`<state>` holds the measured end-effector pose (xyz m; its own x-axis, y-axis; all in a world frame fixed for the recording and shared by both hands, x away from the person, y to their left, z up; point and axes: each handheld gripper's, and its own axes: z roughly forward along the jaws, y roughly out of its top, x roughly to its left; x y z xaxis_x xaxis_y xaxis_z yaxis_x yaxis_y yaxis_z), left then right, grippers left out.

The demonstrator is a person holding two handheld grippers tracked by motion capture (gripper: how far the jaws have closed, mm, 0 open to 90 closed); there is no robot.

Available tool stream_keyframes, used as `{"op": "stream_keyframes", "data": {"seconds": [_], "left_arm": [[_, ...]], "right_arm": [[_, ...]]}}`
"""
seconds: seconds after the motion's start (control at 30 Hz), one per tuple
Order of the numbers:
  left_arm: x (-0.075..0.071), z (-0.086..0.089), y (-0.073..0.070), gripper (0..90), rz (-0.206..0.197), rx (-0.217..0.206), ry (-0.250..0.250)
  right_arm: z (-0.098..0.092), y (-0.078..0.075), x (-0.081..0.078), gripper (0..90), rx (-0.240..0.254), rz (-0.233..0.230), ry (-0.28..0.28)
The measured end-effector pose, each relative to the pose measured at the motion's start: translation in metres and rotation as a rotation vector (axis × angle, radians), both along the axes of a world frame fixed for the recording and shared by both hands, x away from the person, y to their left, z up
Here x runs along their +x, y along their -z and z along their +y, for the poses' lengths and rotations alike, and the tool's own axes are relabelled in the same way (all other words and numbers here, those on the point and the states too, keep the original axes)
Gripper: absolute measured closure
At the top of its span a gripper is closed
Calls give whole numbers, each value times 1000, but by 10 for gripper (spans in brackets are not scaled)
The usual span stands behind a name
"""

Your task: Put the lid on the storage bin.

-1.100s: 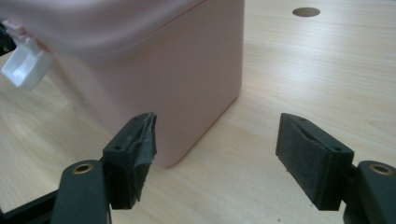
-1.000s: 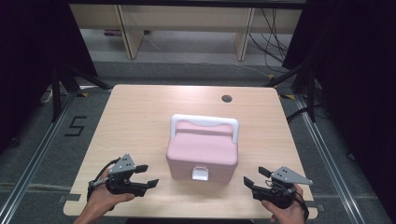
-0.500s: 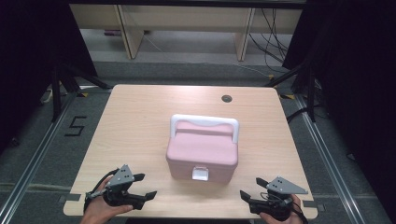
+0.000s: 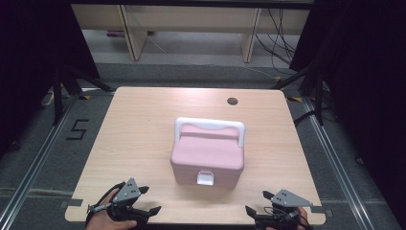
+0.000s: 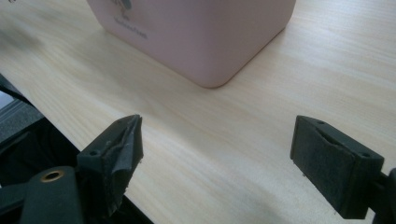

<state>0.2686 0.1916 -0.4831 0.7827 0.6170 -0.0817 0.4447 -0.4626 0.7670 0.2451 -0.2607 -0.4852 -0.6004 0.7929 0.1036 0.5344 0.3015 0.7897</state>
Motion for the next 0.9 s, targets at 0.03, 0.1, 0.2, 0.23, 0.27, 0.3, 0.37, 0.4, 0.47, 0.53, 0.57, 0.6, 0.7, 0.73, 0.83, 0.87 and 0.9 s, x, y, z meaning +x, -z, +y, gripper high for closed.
{"op": "stream_keyframes", "data": {"seconds": [0.03, 0.1, 0.2, 0.23, 0.27, 0.3, 0.37, 0.4, 0.47, 0.53, 0.57, 0.6, 0.7, 0.73, 0.83, 0.87, 0.9], "left_arm": [[0, 0, 0, 209, 2, 1, 6], [-3, -2, 2, 210, 7, -21, -8], [-3, 1, 2, 210, 1, 32, 15], [-4, 1, 2, 210, 4, 29, 11], [-4, 1, 3, 210, 4, 26, 13], [-5, 0, 4, 210, 6, 10, 10], [-4, 1, 3, 210, 5, 31, 25], [-4, 1, 4, 210, 5, 29, 24], [-4, 1, 4, 210, 4, 18, 16], [-4, 1, 5, 210, 6, 18, 17], [-3, 2, 4, 210, 2, 45, 23], [-3, 2, 4, 210, 2, 47, 25], [-4, 0, 5, 210, 12, 30, 18], [-3, 1, 5, 210, 8, 47, 23], [-3, 1, 5, 210, 6, 50, 33], [-3, 1, 5, 210, 7, 48, 30], [-3, 1, 6, 210, 7, 55, 29]], "right_arm": [[1, 1, -2, 180, 6, 28, 8], [3, 4, -4, 179, 9, 50, 17], [4, 7, -3, 179, -31, 46, -15], [6, 7, -5, 179, -19, 67, -9], [7, 8, -5, 179, -9, 65, -10], [7, 8, -5, 179, -16, 56, -15], [7, 8, -5, 179, -20, 63, -18], [7, 8, -5, 178, -22, 65, -19], [7, 8, -5, 178, -25, 65, -19], [7, 8, -5, 178, -27, 64, -19], [7, 9, -5, 177, -22, 60, -18], [7, 8, -5, 176, -30, 64, -18], [7, 8, -5, 173, -13, 70, -10], [7, 8, -5, 173, -20, 60, -12], [7, 8, -5, 173, -9, 72, -6], [7, 8, -5, 173, -10, 72, -7], [7, 8, -5, 173, -10, 72, -6]]}}
